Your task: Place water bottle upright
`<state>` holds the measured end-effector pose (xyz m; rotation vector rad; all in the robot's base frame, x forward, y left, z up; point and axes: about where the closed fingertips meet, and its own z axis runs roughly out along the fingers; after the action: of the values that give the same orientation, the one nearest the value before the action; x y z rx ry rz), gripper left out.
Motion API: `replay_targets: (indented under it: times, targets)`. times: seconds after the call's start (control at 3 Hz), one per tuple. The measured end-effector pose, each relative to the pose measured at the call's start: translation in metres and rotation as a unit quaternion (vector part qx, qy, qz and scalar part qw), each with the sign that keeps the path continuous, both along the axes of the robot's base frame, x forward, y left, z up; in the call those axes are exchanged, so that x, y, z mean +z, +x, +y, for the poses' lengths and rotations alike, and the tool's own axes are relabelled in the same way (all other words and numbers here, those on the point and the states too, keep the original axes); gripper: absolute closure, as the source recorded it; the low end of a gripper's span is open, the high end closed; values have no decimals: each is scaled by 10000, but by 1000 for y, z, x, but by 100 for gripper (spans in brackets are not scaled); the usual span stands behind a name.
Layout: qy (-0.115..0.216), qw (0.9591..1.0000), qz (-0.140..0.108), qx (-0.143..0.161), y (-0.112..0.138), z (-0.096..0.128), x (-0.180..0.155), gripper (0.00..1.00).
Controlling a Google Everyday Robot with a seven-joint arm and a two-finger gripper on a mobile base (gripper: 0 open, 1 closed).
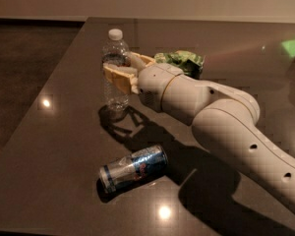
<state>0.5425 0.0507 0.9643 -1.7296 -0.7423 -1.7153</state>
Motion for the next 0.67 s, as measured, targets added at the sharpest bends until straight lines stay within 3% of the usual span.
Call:
replay_targets:
  times: [0.33,0.67]
  targets:
    - [-115,9999,-111,2,-2,0,-5,87]
    - [-190,9997,-181,-13,-3,0,-10,63]
